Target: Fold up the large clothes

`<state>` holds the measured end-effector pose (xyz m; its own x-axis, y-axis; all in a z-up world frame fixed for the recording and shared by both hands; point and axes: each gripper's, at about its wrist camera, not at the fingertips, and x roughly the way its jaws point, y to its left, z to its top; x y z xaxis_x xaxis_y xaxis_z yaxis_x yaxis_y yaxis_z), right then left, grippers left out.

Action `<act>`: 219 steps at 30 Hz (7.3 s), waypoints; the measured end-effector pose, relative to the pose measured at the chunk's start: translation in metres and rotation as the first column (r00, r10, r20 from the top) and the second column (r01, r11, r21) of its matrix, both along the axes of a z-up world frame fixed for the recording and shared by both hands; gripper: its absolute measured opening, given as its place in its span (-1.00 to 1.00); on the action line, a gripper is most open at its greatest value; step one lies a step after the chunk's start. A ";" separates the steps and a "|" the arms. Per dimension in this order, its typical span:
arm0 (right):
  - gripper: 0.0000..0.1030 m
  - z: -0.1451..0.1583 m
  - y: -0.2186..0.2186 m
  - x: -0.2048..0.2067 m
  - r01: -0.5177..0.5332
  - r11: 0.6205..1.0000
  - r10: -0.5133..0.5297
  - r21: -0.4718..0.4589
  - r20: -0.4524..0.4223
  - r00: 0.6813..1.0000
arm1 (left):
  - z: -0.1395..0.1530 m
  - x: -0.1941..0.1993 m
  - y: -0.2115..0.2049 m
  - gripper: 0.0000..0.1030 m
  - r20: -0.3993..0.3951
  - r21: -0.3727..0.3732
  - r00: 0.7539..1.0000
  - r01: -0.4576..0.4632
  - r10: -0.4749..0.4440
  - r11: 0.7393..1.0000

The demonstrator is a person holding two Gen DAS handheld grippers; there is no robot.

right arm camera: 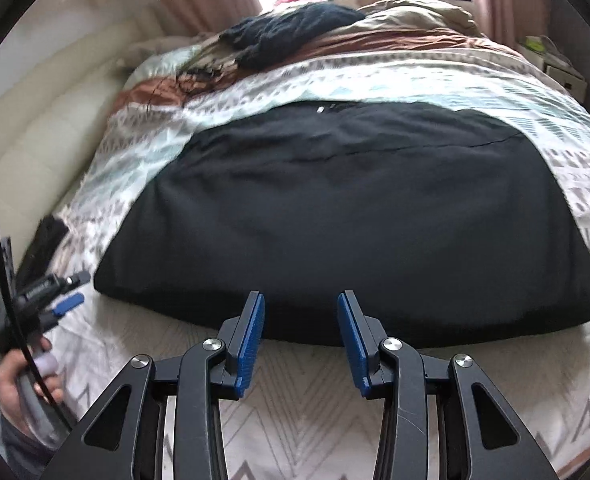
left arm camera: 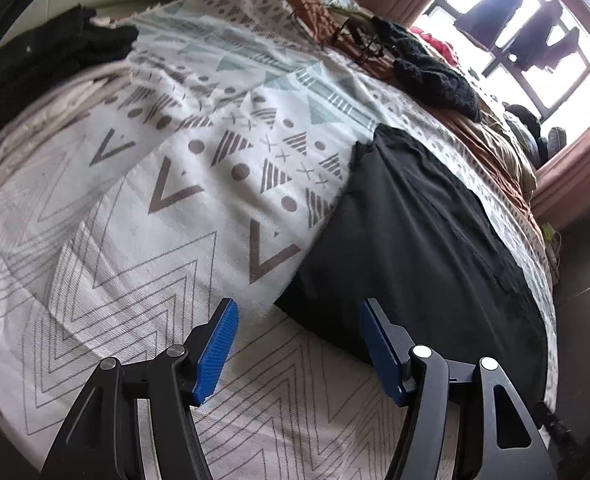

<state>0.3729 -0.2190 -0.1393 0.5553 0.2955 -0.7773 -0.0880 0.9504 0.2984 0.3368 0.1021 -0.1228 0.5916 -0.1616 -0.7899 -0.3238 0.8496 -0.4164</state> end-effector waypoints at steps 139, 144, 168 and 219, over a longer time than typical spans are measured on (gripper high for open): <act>-0.28 -0.063 -0.002 0.033 0.017 0.998 -0.013 0.053 -0.078 0.997 | 0.033 0.033 -0.044 -0.75 0.095 -0.104 0.990 -0.093 0.103 0.990; -0.27 -0.070 -0.003 0.034 0.020 0.998 -0.015 0.055 -0.083 0.996 | 0.073 0.038 -0.062 -0.76 0.150 -0.115 0.988 -0.023 0.040 0.993; -0.28 -0.045 -0.126 0.013 0.204 0.939 -0.203 0.276 -0.034 0.979 | 0.190 0.060 -0.212 -0.79 0.246 0.030 0.934 0.258 -0.257 0.966; 0.07 -0.056 -0.315 -0.038 0.547 0.625 -0.577 0.557 -0.143 0.804 | 0.110 0.075 -0.421 0.28 0.139 -0.045 0.750 0.657 -0.646 0.753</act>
